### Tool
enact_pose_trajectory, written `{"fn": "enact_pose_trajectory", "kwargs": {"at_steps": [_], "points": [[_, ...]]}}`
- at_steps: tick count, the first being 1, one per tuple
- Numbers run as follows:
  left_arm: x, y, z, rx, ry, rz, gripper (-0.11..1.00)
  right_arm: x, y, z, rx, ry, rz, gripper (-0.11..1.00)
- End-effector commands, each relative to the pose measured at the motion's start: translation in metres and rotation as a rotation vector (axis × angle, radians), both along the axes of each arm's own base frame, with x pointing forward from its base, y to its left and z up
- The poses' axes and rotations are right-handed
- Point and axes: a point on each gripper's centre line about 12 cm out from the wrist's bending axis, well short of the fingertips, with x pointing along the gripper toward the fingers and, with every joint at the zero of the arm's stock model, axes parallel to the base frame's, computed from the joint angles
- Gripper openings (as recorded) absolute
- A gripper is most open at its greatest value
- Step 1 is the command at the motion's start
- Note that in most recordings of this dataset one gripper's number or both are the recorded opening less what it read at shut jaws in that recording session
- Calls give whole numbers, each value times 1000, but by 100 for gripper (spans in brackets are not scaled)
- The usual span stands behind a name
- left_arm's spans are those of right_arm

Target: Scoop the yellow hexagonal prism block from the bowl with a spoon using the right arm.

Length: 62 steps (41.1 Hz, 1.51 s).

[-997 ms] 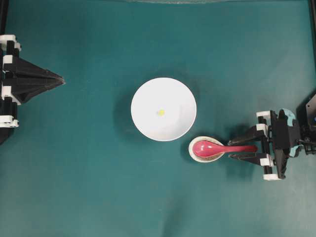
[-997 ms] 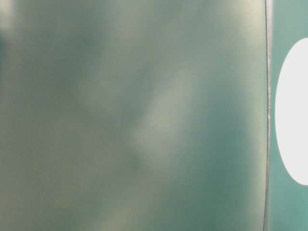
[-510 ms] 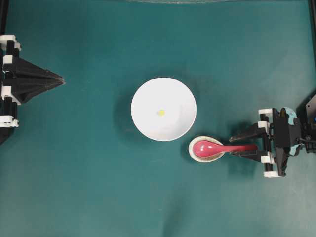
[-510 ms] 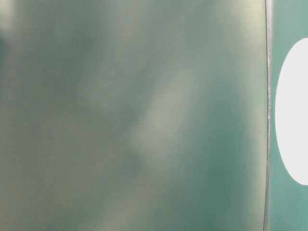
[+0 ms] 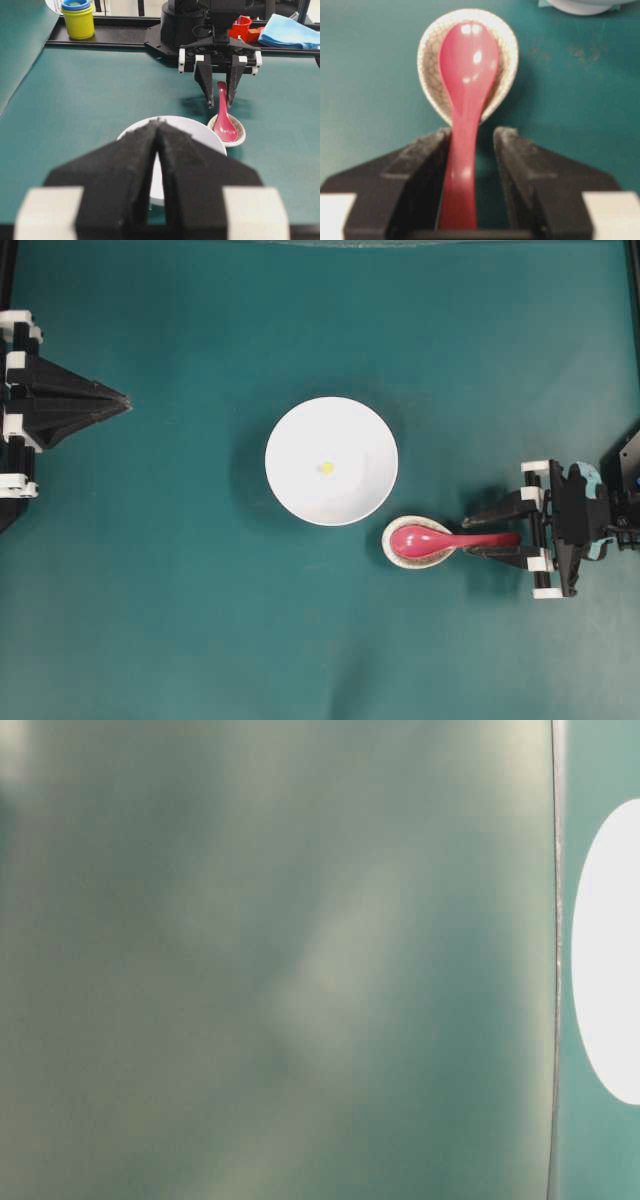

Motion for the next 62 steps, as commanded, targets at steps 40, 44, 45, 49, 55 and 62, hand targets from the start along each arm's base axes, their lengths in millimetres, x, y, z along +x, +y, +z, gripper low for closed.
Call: {"fn": "enact_pose_trajectory", "kwargs": {"at_steps": [40,44,45,49,55,62], "points": [[2,0,3,2,-8,0,5,-1,4,4,-20,-55,50,47],[2,0,3,2,-6,0,5,-1,4,4,-20,-55,50,47],[2,0,3,2,-8,0,5,-1,4,4,-19,-57,50,47],[2,0,3,2,-6,0,5,0,4,4,-19,-58,50,47],[2,0,3,2,-6,0,5,0,4,4,-20,-59,50,44],[2,0,3,2,-6,0,5,0,4,4,-22,-58,51,29]]}}
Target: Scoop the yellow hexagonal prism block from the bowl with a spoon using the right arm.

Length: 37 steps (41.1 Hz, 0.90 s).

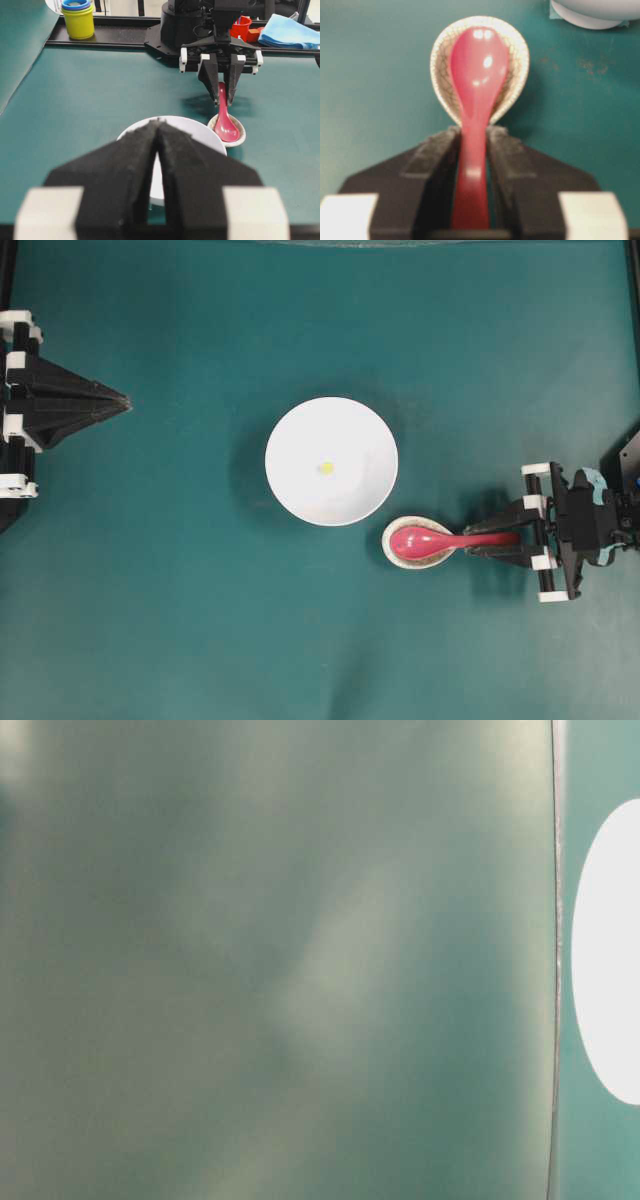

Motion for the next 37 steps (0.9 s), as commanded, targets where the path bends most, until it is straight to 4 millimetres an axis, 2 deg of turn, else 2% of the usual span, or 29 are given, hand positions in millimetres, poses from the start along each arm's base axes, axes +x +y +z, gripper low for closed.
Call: {"fn": "enact_pose_trajectory", "kwargs": {"at_steps": [1,11,18,31,37], "points": [[2,0,3,2,-6,0,5,3,2,4,5,-26,4,27],[2,0,3,3,-6,-1,5,4,2,5,7,-31,2,25],[2,0,3,4,-7,-1,5,6,1,13,26,-67,-15,25],[2,0,3,5,-6,-1,5,13,-14,51,46,-181,-74,25],[2,0,2,5,-4,-1,5,23,-25,71,30,-197,-110,25]]}}
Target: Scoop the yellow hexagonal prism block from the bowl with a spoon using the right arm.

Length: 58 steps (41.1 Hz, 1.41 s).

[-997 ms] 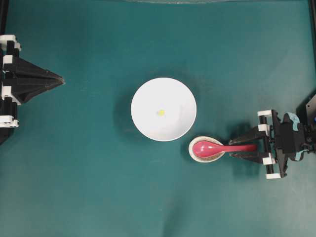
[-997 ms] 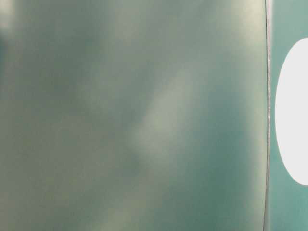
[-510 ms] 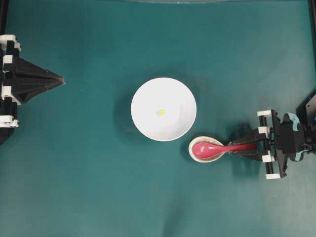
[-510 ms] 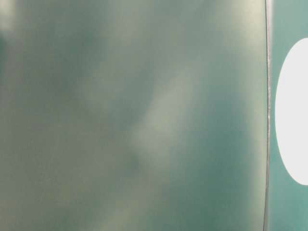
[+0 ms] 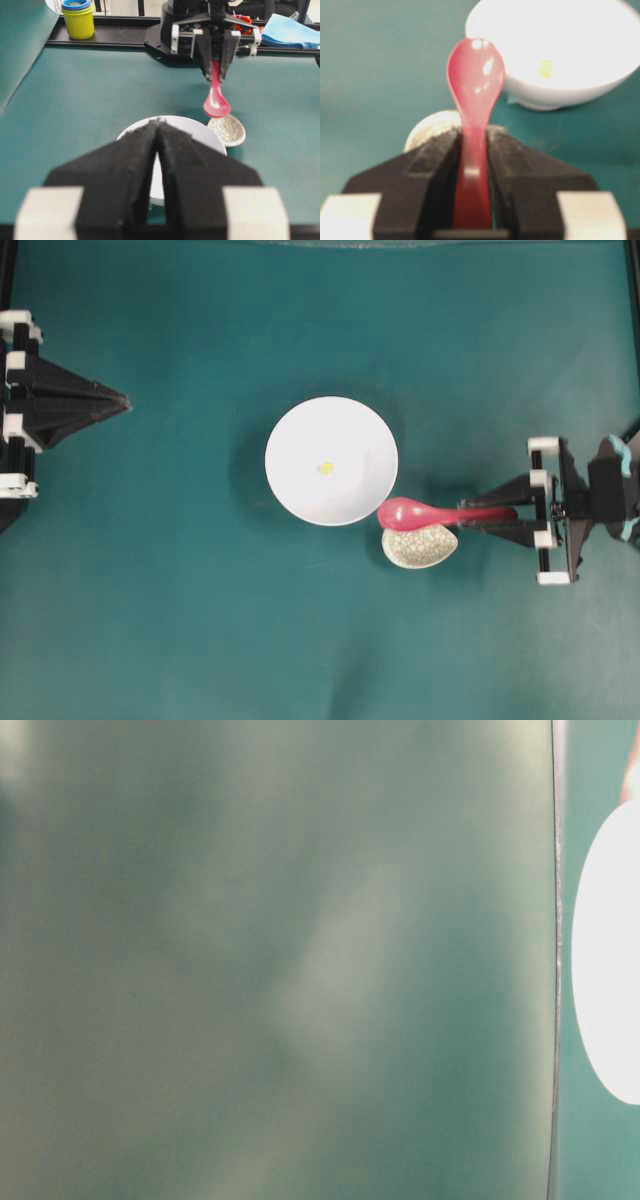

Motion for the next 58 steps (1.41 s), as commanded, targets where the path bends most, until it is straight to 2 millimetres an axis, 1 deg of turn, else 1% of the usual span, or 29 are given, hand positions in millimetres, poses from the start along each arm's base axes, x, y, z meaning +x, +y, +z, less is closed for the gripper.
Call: {"fn": "enact_pose_trajectory", "kwargs": {"at_steps": [1,8,15,22,29,34,38,50,58], "points": [[2,0,2,6,-4,-1,5,11,-6,20,14,-39,-28,25],[2,0,3,5,-7,-1,5,27,-20,48,31,-15,-60,25],[2,0,4,5,-10,-1,5,41,-34,73,76,60,-72,25],[2,0,4,5,-12,-1,5,54,-47,93,142,178,-68,25],[2,0,4,4,-14,-1,5,66,-57,107,181,291,-48,25],[2,0,4,3,-15,-1,5,73,-62,113,194,346,-37,25],[1,0,5,3,-17,-1,5,79,-66,113,210,384,-39,25],[1,0,5,-3,-19,-1,5,97,-70,104,256,527,-15,25],[1,0,5,-8,-16,-1,5,109,-80,98,290,635,-5,25]]}}
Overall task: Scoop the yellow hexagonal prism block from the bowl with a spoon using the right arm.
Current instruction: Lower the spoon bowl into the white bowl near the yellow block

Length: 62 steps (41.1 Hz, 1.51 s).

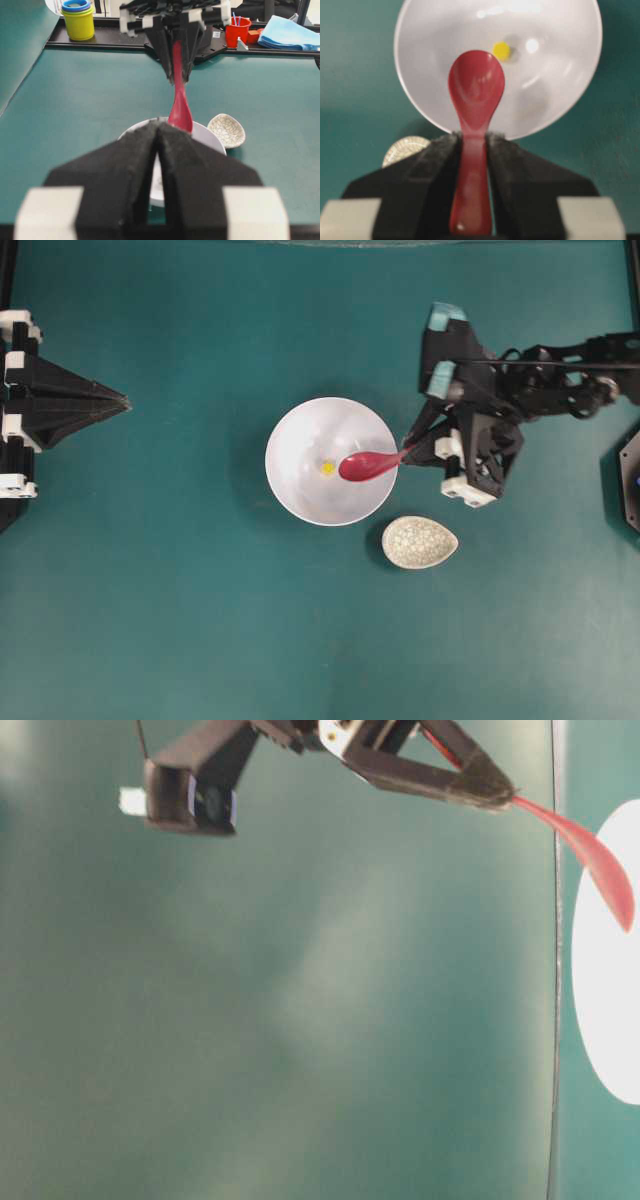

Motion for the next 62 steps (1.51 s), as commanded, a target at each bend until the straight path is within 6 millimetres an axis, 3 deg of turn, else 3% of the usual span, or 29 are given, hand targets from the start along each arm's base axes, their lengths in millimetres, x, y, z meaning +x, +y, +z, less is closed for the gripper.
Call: {"fn": "enact_pose_trajectory", "kwargs": {"at_steps": [1,15,62], "points": [[1,0,3,-1,-8,-1,5,9,-5,12,8,-4,0,25],[1,0,0,-3,21,0,5,25,-9,7,-2,68,42,25],[1,0,1,-1,14,0,5,39,-12,-19,19,149,27,25]]}}
